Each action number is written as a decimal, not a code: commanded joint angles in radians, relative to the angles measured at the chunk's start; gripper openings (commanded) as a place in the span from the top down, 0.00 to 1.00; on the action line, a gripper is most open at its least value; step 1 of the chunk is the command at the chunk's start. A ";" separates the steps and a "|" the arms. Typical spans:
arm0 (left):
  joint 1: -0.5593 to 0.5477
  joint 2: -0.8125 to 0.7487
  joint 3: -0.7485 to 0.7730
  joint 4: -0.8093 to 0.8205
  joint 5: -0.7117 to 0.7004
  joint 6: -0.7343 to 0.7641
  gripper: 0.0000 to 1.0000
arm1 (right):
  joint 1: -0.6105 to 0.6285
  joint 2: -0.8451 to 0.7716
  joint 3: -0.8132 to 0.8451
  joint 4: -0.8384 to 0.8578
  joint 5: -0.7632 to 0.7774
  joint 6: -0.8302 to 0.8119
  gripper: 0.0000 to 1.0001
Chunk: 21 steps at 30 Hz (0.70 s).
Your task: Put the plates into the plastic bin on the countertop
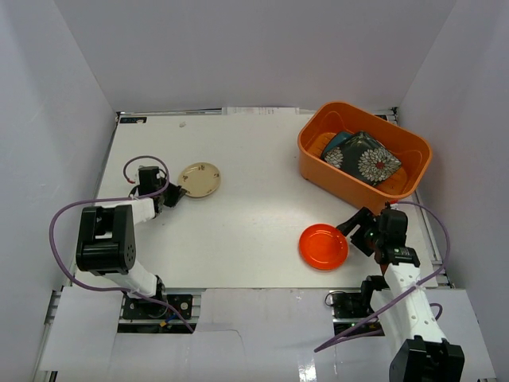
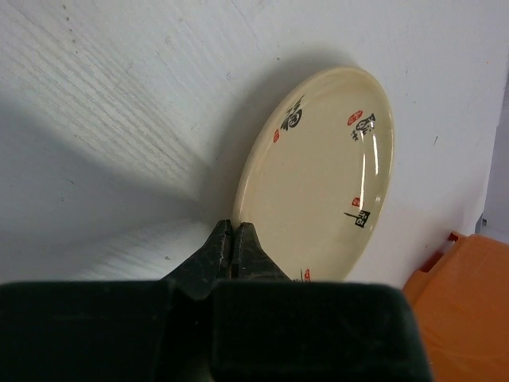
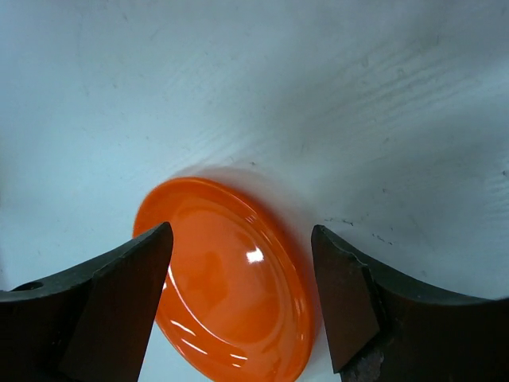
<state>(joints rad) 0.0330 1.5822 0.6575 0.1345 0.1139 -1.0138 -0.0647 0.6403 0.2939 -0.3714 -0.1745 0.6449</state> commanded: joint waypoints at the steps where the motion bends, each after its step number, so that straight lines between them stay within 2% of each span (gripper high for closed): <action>1: 0.004 -0.025 0.001 0.053 0.036 -0.015 1.00 | 0.003 0.047 -0.054 0.009 -0.074 -0.016 0.25; 3: 0.004 -0.048 -0.010 0.066 0.053 -0.022 1.00 | 0.003 0.070 -0.090 0.029 -0.092 -0.022 0.25; 6: 0.004 -0.126 -0.028 0.086 0.081 -0.017 1.00 | 0.005 0.088 -0.117 0.038 -0.089 -0.039 0.32; 8: 0.002 -0.192 -0.042 0.100 0.108 -0.016 1.00 | 0.008 0.090 -0.134 0.055 -0.097 -0.042 0.49; 9: -0.001 -0.212 -0.047 0.105 0.119 -0.017 1.00 | 0.011 0.091 -0.142 0.068 -0.118 -0.039 0.63; 12: -0.019 -0.269 -0.053 0.117 0.158 -0.008 1.00 | 0.046 0.102 -0.174 0.118 -0.146 -0.002 0.76; 15: -0.064 -0.303 -0.058 0.123 0.193 0.001 1.00 | 0.156 0.107 -0.171 0.140 -0.137 0.039 0.92; 18: -0.082 -0.341 -0.064 0.142 0.222 -0.002 1.00 | 0.213 0.099 -0.161 0.178 -0.132 0.088 0.92; 21: -0.093 -0.395 -0.052 0.142 0.243 0.009 1.00 | 0.290 0.107 -0.055 0.235 -0.128 0.128 0.92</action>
<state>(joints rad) -0.0540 1.2652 0.6018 0.2321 0.3046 -1.0176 0.1726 0.7311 0.1555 -0.1688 -0.3164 0.7258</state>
